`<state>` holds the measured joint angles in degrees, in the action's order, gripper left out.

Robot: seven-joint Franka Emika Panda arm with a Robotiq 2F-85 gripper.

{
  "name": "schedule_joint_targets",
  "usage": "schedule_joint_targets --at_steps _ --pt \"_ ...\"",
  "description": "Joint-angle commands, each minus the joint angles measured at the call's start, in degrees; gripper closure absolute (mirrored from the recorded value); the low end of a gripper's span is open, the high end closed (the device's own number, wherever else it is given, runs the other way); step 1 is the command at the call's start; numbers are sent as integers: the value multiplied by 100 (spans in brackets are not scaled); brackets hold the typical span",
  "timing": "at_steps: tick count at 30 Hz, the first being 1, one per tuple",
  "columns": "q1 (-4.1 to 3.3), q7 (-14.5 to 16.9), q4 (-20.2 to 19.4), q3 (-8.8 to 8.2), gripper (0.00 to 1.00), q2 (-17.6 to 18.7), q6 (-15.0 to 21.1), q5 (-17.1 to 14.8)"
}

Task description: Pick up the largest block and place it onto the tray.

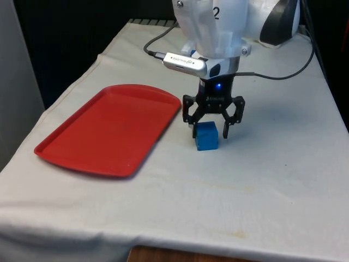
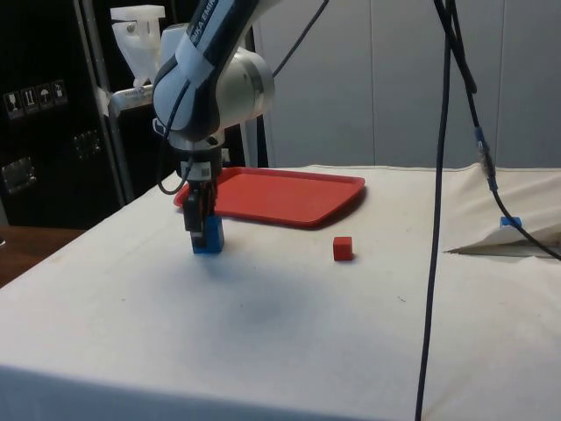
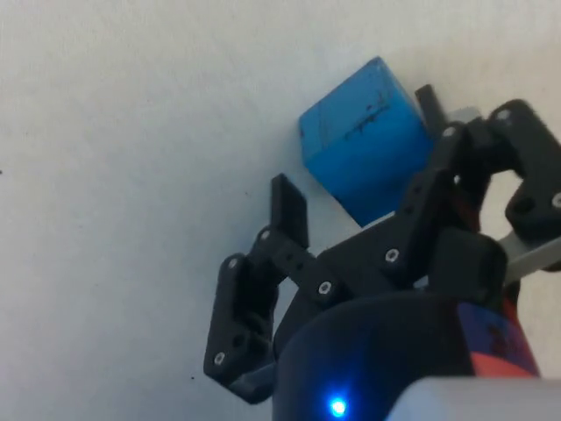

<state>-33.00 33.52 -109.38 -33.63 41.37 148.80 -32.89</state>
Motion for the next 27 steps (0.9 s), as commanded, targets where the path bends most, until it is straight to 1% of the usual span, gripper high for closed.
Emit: schedule_joint_targets --at_steps 1,3,6,8,27 --pt "11 11 6 11 44 -6 0 -11" --pt "6 6 0 6 68 -6 -6 -6" --pt "0 -6 0 0 99 0 0 0" --pt "0 -6 0 0 100 -6 -6 -6" --pt "0 -6 11 0 100 6 -11 0"
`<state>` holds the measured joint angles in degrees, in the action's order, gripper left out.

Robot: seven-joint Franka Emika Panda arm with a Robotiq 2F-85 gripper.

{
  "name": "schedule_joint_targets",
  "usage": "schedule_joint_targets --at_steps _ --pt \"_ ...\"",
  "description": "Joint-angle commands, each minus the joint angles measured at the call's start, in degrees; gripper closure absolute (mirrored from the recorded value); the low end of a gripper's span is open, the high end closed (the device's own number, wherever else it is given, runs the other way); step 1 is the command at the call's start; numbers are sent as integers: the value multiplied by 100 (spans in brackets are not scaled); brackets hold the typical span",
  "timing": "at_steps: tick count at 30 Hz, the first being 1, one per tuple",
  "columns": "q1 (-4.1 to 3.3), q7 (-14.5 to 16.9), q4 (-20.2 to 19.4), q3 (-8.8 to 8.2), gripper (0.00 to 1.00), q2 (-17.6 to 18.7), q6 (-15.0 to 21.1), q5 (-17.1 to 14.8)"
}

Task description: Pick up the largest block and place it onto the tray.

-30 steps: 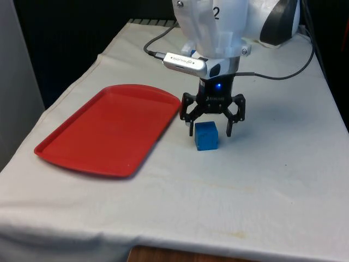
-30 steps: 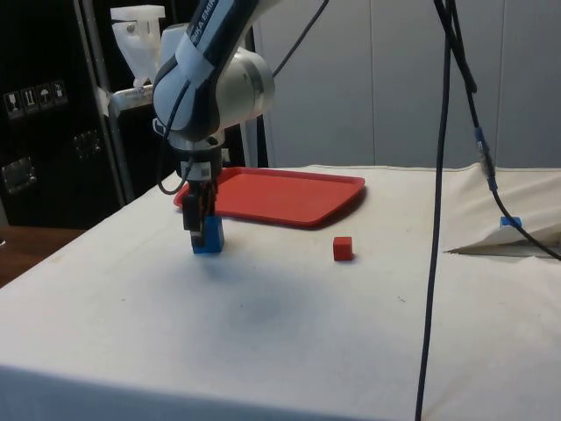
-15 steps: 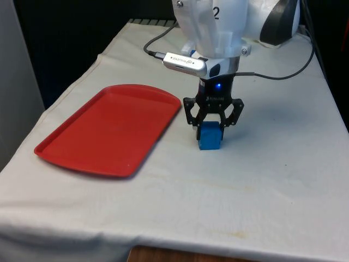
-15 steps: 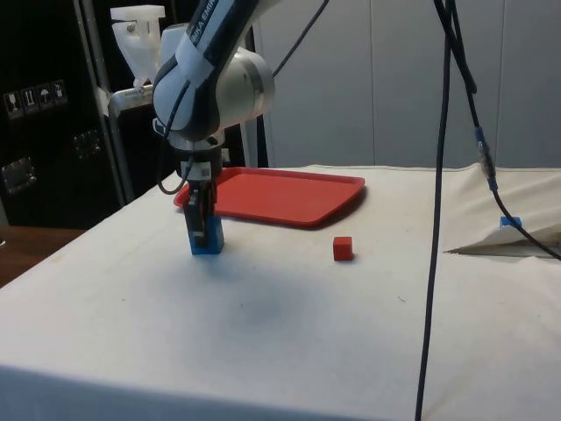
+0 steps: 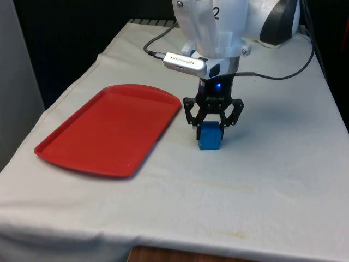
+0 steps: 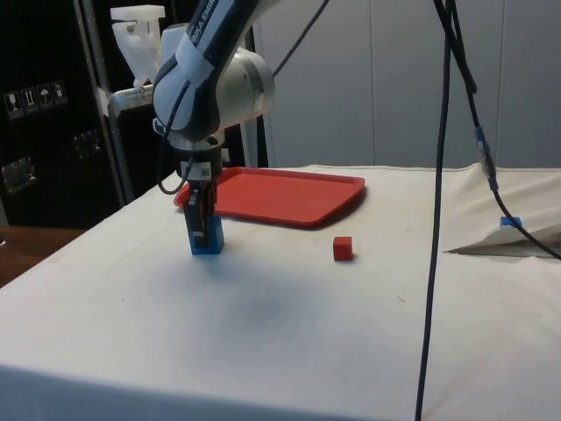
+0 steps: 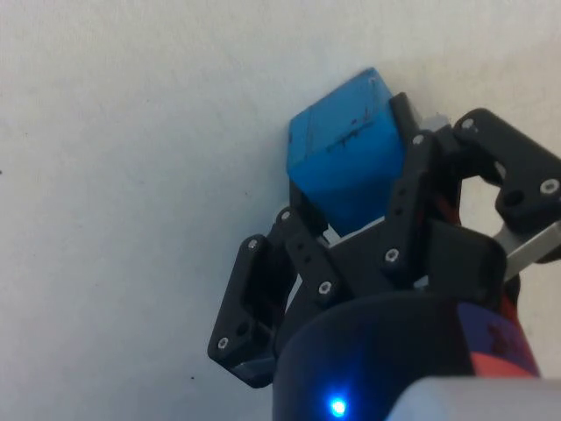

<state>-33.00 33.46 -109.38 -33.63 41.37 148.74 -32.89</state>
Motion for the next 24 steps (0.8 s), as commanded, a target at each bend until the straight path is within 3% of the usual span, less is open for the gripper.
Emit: schedule_joint_targets --at_steps 1,5,13,15,16,24 --pt "0 0 11 0 100 6 -6 0" --pt "0 -6 11 -6 100 0 0 0" --pt "-69 -212 138 -195 100 -23 -52 126" --pt "-23 -166 160 -143 100 -23 -11 80" --pt "-52 -206 155 -218 100 -52 -57 132" --pt "-11 -120 218 -384 100 -172 -149 109"
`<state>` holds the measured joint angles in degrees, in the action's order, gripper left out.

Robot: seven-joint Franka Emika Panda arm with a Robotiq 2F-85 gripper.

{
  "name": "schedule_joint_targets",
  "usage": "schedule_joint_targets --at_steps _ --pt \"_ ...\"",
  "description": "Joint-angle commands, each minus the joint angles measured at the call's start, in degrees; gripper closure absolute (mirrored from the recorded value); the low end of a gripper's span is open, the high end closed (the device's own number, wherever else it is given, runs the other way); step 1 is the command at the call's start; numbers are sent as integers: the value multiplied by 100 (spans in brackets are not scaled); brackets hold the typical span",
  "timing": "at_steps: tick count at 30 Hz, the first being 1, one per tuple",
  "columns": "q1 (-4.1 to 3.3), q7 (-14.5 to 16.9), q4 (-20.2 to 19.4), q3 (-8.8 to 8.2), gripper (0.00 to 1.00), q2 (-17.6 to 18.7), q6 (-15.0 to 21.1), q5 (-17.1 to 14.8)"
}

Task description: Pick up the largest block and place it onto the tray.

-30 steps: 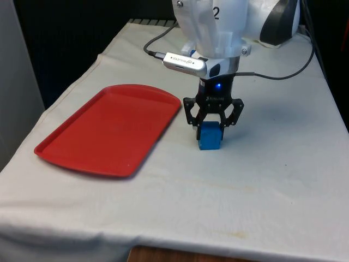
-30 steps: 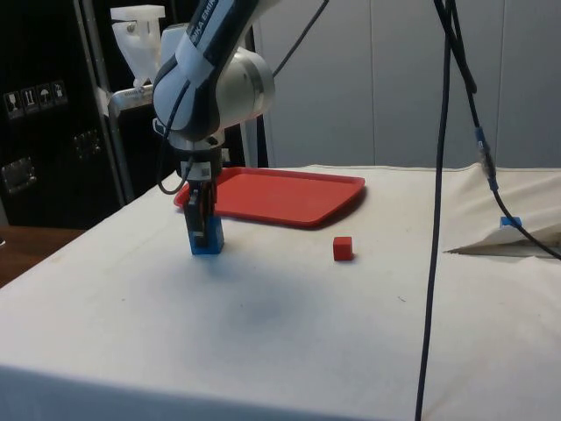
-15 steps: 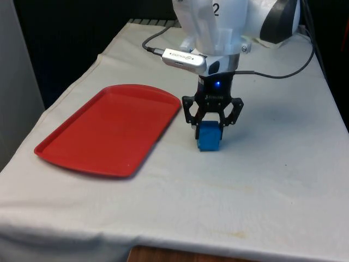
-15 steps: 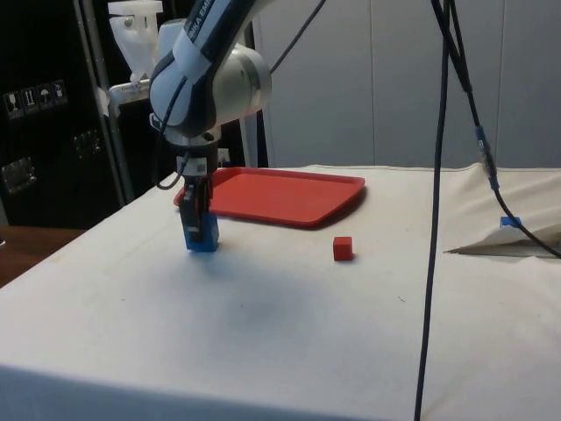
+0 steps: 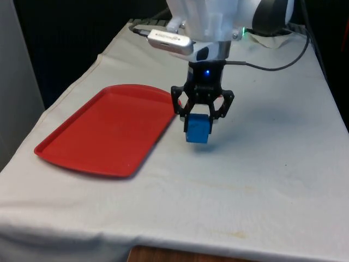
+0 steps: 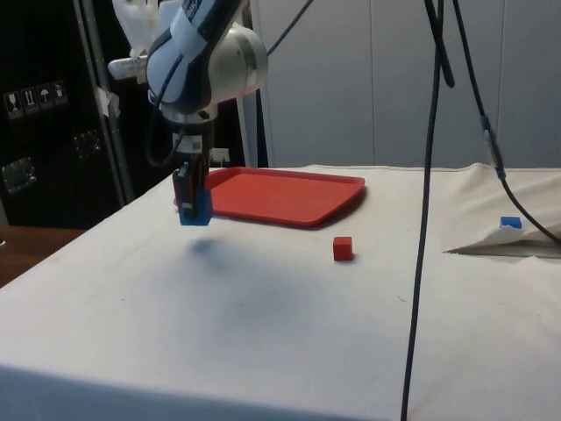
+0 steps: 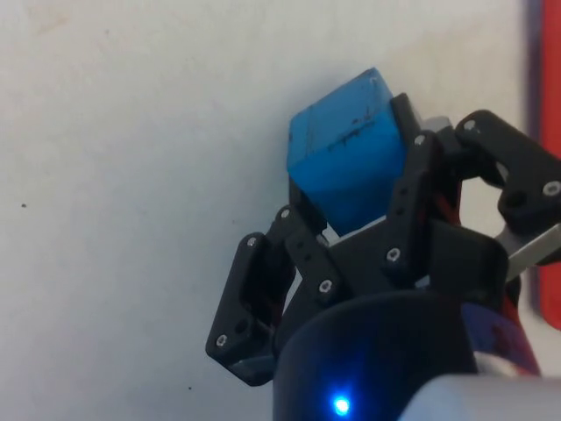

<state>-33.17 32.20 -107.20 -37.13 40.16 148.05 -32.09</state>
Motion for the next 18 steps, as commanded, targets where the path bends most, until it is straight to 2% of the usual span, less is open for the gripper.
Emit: schedule_joint_targets --at_steps 1,5,6,7,8,11,18 --pt "0 6 6 -63 100 -69 -103 34" --pt "-52 -29 52 -178 100 -155 -201 74" --pt "-52 -23 57 -189 100 -189 -223 80" --pt "-11 17 69 -120 100 -149 -166 11" --pt "-57 -17 52 -218 100 -252 -241 92" --pt "-23 23 52 -241 100 -338 -286 97" --pt "6 126 52 -378 100 -476 -418 86"
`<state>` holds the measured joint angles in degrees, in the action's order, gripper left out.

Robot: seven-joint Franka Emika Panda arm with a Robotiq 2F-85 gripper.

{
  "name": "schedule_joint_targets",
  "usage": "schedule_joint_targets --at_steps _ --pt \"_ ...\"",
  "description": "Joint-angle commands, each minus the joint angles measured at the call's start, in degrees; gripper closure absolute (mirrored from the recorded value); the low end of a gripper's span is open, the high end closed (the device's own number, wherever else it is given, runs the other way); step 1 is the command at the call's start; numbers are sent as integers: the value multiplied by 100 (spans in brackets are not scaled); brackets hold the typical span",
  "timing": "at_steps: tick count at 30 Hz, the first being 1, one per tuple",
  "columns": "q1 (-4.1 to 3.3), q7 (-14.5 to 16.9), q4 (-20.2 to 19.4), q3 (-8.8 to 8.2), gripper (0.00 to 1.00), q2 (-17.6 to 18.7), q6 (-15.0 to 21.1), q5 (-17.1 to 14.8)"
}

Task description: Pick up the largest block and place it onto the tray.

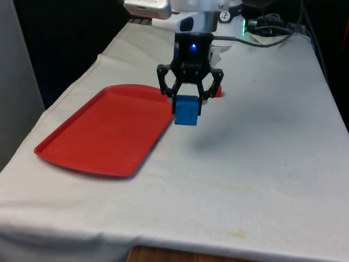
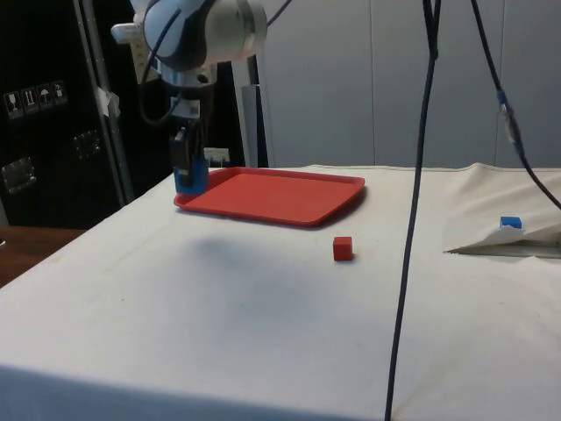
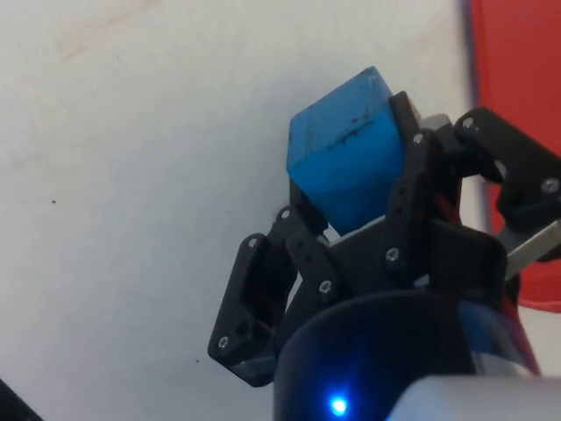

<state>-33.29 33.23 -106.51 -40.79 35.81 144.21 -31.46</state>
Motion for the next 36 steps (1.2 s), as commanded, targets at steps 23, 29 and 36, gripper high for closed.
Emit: schedule_joint_targets --at_steps 23,29,36 --pt "418 945 40 -292 100 332 -29 -670" --pt "430 1404 74 -453 100 676 -23 -1249" --pt "659 2057 269 -516 100 1129 -52 -1965"
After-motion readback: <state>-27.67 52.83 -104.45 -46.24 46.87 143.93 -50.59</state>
